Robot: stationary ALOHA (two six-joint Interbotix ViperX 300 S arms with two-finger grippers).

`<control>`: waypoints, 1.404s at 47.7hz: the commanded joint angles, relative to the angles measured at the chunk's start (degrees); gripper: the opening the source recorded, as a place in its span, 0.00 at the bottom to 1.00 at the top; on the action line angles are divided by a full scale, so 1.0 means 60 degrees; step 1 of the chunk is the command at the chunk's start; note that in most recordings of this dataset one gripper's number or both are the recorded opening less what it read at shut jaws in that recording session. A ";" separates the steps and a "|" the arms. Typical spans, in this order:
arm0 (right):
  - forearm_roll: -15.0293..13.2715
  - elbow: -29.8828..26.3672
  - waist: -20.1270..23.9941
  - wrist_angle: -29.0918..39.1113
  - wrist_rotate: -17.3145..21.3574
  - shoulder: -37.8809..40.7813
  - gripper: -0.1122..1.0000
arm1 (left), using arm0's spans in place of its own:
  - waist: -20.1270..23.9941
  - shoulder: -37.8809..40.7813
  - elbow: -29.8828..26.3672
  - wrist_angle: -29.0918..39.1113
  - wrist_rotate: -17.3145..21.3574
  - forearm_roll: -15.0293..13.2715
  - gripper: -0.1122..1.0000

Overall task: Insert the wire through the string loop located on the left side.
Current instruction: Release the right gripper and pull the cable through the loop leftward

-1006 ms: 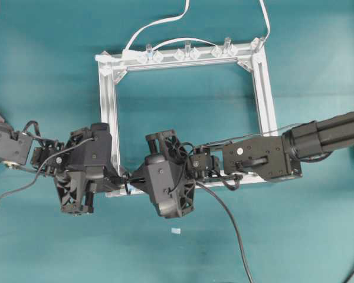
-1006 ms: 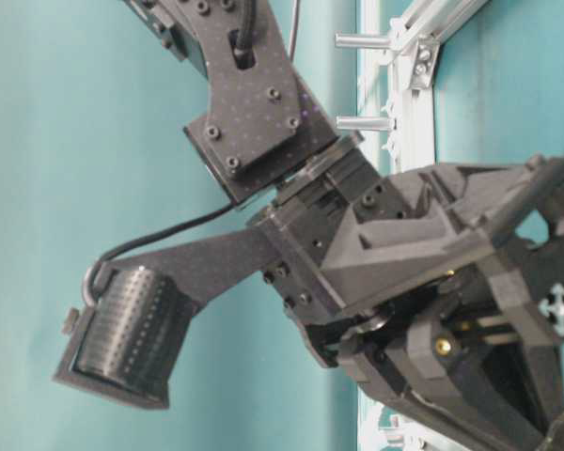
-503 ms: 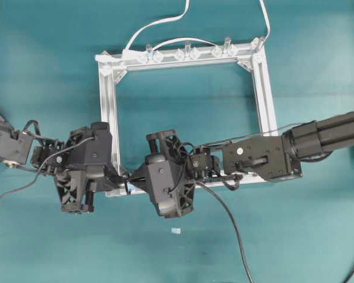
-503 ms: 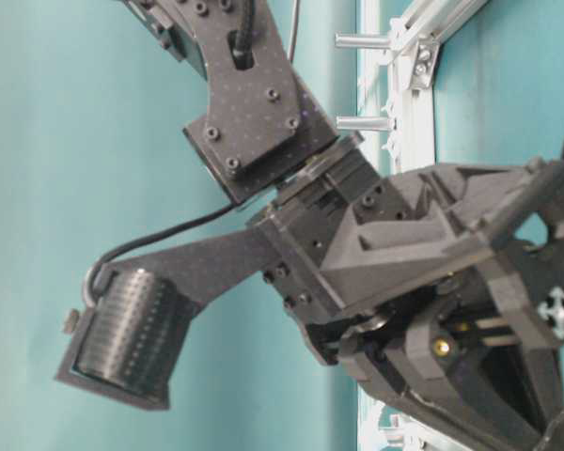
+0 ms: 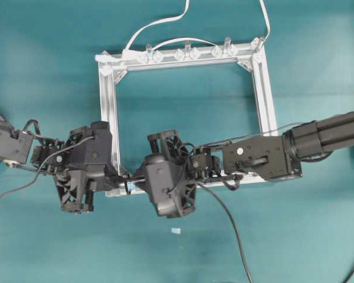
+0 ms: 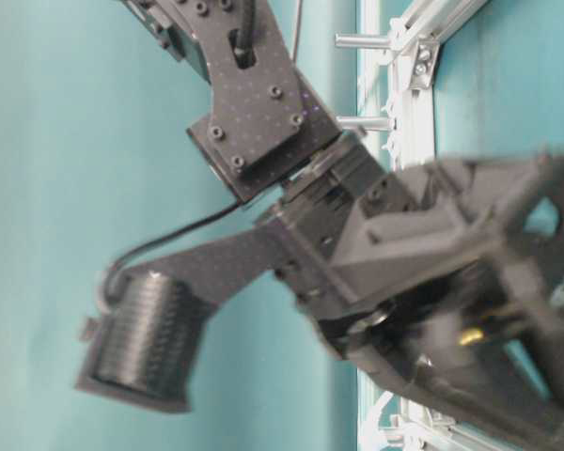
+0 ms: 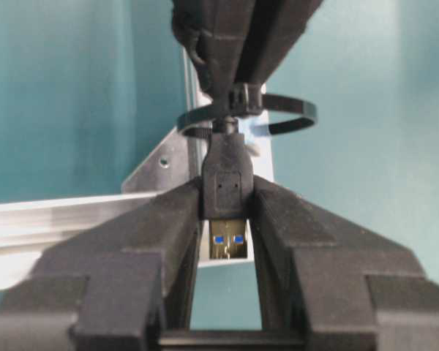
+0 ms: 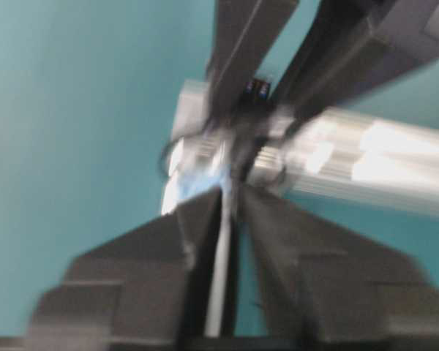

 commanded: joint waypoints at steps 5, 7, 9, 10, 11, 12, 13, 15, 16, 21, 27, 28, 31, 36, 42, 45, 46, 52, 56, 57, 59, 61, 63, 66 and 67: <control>-0.0015 -0.0044 0.0044 -0.0029 -0.0015 -0.0205 0.70 | 0.0015 -0.0146 -0.0073 -0.0029 -0.0029 0.0015 0.28; -0.0015 -0.0029 0.0059 -0.0029 -0.0029 -0.0205 0.80 | 0.0015 -0.0161 -0.0073 -0.0029 -0.0044 0.0015 0.28; -0.0029 -0.0015 0.0044 -0.0044 -0.0015 -0.0205 0.83 | 0.0015 -0.0161 -0.0059 -0.0029 -0.0029 0.0015 0.28; -0.0015 -0.0015 0.0044 -0.0044 -0.0029 -0.0205 0.82 | 0.0015 -0.0161 -0.0073 -0.0029 -0.0044 0.0029 0.28; -0.0029 -0.0015 0.0059 -0.0059 -0.0029 -0.0205 0.82 | 0.0015 -0.0161 -0.0059 -0.0029 -0.0029 0.0015 0.28; -0.0029 -0.0015 0.0059 -0.0059 -0.0029 -0.0190 0.82 | 0.0015 -0.0161 -0.0059 -0.0029 -0.0029 0.0015 0.28; -0.0029 -0.0015 0.0044 -0.0059 -0.0029 -0.0205 0.82 | 0.0015 -0.0161 -0.0059 -0.0029 -0.0029 0.0029 0.28; -0.0029 -0.0015 0.0059 -0.0073 -0.0029 -0.0205 0.82 | 0.0015 -0.0161 -0.0059 -0.0029 -0.0029 0.0029 0.28; -0.0029 0.0000 0.0044 -0.0073 -0.0029 -0.0205 0.82 | 0.0015 -0.0161 -0.0059 -0.0029 -0.0029 0.0029 0.28; -0.0015 0.0000 0.0044 -0.0059 -0.0029 -0.0205 0.82 | 0.0015 -0.0161 -0.0059 -0.0015 -0.0029 0.0015 0.28; -0.0029 -0.0015 0.0059 -0.0073 -0.0029 -0.0205 0.82 | 0.0015 -0.0234 -0.0029 0.0088 -0.0044 0.0015 0.28; -0.0015 0.0000 0.0044 -0.0059 -0.0029 -0.0205 0.82 | 0.0015 -0.0264 -0.0015 0.0117 -0.0044 0.0029 0.28; -0.0029 0.0000 0.0059 -0.0073 -0.0029 -0.0205 0.82 | 0.0015 -0.0396 0.0059 0.0249 -0.0044 0.0029 0.28; -0.0015 -0.0015 0.0044 -0.0059 -0.0029 -0.0205 0.82 | 0.0015 -0.0703 0.0234 0.0542 -0.0073 0.0015 0.28; -0.0029 0.0000 0.0059 -0.0073 -0.0044 -0.0190 0.82 | 0.0015 -0.1187 0.0439 0.1011 -0.0117 0.0015 0.28; -0.0029 0.0000 0.0059 -0.0073 -0.0044 -0.0190 0.82 | 0.0015 -0.1421 0.0557 0.1274 -0.0176 0.0029 0.28; -0.0015 0.0000 0.0059 -0.0073 -0.0044 -0.0205 0.82 | 0.0015 -0.1509 0.0601 0.1362 -0.0190 0.0015 0.28; -0.0029 0.0000 0.0059 -0.0073 -0.0044 -0.0205 0.82 | 0.0015 -0.2021 0.0864 0.1802 -0.0278 0.0015 0.28; -0.0029 -0.0015 0.0044 -0.0059 -0.0044 -0.0205 0.82 | 0.0000 -0.2402 0.1084 0.2109 -0.0293 0.0015 0.28; -0.0029 0.0000 0.0044 -0.0073 -0.0044 -0.0205 0.82 | 0.0000 -0.2505 0.1128 0.2197 -0.0293 0.0000 0.28; -0.0029 -0.0015 0.0044 -0.0059 -0.0044 -0.0205 0.82 | 0.0000 -0.2681 0.1230 0.2344 -0.0293 0.0000 0.28; -0.0015 0.0000 0.0044 -0.0073 -0.0044 -0.0205 0.82 | -0.0015 -0.2871 0.1318 0.2505 -0.0293 -0.0015 0.28; -0.0015 0.0000 0.0059 -0.0073 -0.0044 -0.0190 0.82 | -0.0015 -0.3018 0.1392 0.2666 -0.0308 -0.0015 0.28; -0.0029 0.0000 0.0059 -0.0059 -0.0044 -0.0205 0.82 | -0.0029 -0.3252 0.1479 0.2886 -0.0308 -0.0029 0.28; -0.0015 -0.0015 0.0059 -0.0073 -0.0044 -0.0205 0.82 | -0.0029 -0.3340 0.1509 0.2930 -0.0308 -0.0029 0.28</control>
